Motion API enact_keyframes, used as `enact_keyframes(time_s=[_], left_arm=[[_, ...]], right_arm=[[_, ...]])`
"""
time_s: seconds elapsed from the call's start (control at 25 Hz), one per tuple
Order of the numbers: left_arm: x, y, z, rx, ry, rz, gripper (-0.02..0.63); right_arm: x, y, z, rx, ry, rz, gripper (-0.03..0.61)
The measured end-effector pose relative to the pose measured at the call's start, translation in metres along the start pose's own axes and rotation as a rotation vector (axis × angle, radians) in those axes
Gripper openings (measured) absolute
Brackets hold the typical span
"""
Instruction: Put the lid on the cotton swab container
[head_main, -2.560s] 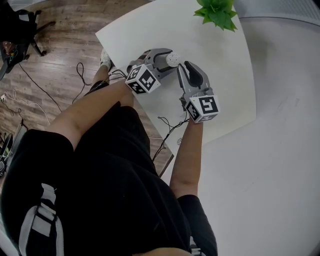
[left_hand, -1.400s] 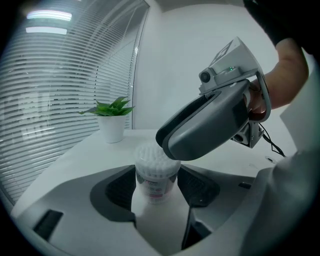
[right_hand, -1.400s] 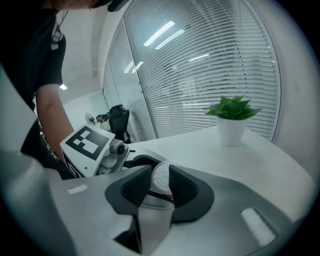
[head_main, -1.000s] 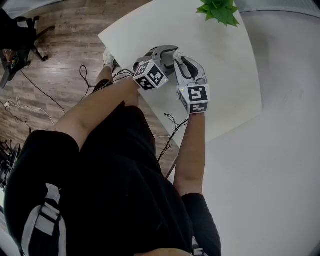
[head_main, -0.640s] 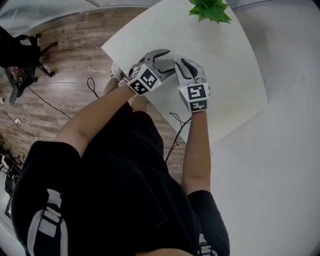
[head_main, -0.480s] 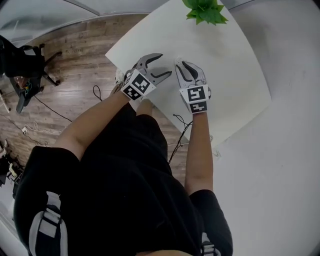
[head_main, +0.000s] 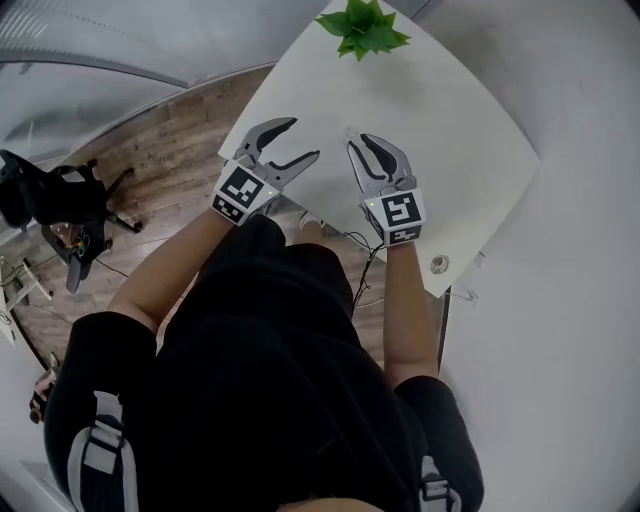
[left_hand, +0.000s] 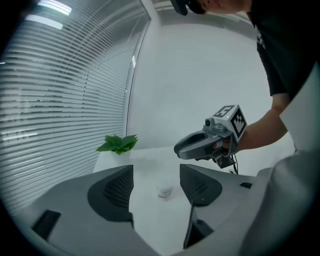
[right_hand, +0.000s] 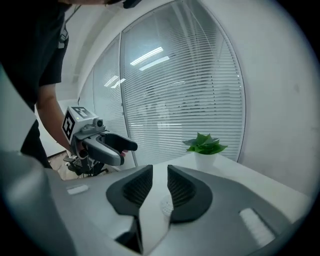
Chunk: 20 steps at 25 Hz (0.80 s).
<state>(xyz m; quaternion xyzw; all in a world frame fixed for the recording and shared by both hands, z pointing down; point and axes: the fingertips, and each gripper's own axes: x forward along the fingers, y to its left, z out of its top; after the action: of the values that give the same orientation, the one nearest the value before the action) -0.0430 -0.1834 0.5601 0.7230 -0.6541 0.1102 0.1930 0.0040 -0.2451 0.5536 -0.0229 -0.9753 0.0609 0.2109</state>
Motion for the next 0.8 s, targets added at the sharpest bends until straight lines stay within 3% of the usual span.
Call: enact_keyframes(time_s=[0.24, 0.4, 0.52, 0.68, 0.8], left_arm=[[-0.021, -0.023, 0.061, 0.063, -0.113, -0.088, 0.255], [-0.042, -0.041, 0.099, 0.085, -0.173, -0.140, 0.226], [-0.055, -0.054, 0.125, 0.116, -0.214, -0.185, 0.170], [-0.066, -0.060, 0.149, 0.126, -0.232, -0.193, 0.047], [-0.071, -0.063, 0.165, 0.139, -0.249, -0.200, 0.010]], right_arm=[[-0.052, 0.005, 0.041, 0.170, -0.162, -0.099, 0.097], [-0.082, 0.026, 0.073, 0.125, -0.225, -0.154, 0.086], [-0.101, 0.040, 0.099, 0.086, -0.270, -0.184, 0.074], [-0.119, 0.055, 0.127, 0.045, -0.320, -0.207, 0.058], [-0.129, 0.062, 0.144, 0.026, -0.354, -0.216, 0.024]])
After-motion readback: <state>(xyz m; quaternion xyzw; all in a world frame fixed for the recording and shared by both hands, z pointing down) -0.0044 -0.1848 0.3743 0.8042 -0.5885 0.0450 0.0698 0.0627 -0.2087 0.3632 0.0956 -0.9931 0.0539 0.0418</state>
